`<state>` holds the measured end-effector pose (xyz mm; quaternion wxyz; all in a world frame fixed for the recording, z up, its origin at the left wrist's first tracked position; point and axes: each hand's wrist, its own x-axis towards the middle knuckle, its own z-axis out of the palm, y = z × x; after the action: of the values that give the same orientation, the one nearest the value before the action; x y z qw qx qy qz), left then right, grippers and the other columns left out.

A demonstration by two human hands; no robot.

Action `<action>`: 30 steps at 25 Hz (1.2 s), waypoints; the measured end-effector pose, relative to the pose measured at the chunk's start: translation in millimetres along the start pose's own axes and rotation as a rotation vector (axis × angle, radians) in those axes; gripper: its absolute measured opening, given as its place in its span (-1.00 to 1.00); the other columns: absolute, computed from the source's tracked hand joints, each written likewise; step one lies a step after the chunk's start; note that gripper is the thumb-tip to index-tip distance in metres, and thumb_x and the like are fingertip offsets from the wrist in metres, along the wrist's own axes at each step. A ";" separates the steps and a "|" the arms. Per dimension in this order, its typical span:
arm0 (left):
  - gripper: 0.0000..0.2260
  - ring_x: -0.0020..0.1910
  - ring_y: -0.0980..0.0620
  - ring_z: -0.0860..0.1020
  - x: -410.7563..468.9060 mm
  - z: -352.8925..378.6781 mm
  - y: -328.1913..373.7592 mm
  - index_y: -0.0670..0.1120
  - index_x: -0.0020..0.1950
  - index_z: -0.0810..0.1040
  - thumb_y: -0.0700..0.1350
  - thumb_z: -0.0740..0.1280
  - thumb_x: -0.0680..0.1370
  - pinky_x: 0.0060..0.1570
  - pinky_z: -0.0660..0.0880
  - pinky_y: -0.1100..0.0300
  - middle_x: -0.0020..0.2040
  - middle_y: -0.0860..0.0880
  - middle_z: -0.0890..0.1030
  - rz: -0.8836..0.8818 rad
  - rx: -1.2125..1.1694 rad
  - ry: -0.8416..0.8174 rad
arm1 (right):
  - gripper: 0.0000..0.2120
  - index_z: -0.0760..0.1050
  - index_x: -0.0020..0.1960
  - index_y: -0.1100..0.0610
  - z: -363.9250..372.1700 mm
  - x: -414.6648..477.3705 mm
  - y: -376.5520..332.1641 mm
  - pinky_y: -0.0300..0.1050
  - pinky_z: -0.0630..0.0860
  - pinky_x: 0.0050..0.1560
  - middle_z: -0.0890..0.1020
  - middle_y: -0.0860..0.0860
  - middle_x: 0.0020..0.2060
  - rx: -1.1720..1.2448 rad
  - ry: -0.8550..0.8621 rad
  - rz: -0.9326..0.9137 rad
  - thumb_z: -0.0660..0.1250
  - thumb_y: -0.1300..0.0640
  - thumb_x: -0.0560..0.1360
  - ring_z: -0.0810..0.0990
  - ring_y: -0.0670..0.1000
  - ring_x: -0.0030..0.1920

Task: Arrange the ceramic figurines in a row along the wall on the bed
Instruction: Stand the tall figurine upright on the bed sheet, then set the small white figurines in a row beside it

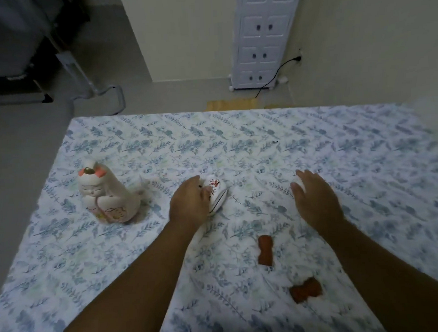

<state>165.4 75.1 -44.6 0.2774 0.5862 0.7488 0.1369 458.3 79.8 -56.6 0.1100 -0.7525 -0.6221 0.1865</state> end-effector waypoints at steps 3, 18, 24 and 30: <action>-0.56 0.31 -0.14 0.52 13.8 3.1 5.7 -0.12 0.32 0.50 0.17 0.31 0.60 0.28 0.45 -0.16 0.28 -0.11 0.60 -0.101 -0.022 -0.118 | -0.50 0.27 0.52 0.20 0.6 24.0 29.2 0.09 0.27 0.38 0.39 0.22 0.46 0.185 -0.080 0.161 0.18 0.01 0.64 0.35 0.22 0.45; -0.50 0.25 -0.11 0.41 -1.7 -17.7 -0.1 0.03 0.37 0.55 -0.16 0.53 0.44 0.03 0.54 -0.02 0.24 -0.05 0.51 0.185 0.325 -0.060 | -0.46 0.55 0.26 -0.08 34.3 -12.5 -61.6 -0.10 0.54 0.02 0.61 -0.11 0.03 0.403 -0.190 -0.113 0.60 0.16 0.33 0.56 -0.02 0.05; -0.58 0.20 -0.05 0.53 -4.2 -30.0 -31.2 0.11 0.30 0.57 -0.08 0.48 0.45 0.15 0.39 0.04 0.23 0.07 0.63 0.222 0.503 0.066 | -0.59 0.48 0.00 -0.11 57.3 -17.2 -104.5 -0.27 0.47 -0.21 0.64 -0.16 -0.10 0.474 -0.253 -0.164 0.59 0.21 0.34 0.60 -0.15 -0.09; -0.57 0.17 -0.03 0.55 -1.4 -25.4 -32.1 0.16 0.31 0.57 0.02 0.50 0.45 0.11 0.39 0.07 0.22 0.10 0.64 0.230 0.486 0.066 | -0.65 0.59 0.16 0.16 65.7 -23.6 -103.9 -0.19 0.50 -0.01 0.67 0.02 -0.02 0.376 -0.251 -0.264 0.54 0.27 0.40 0.60 0.01 -0.01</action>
<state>125.2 68.1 -40.7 0.0864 0.7121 0.6968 0.0030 334.1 73.3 -71.4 0.1933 -0.6021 -0.6779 0.3748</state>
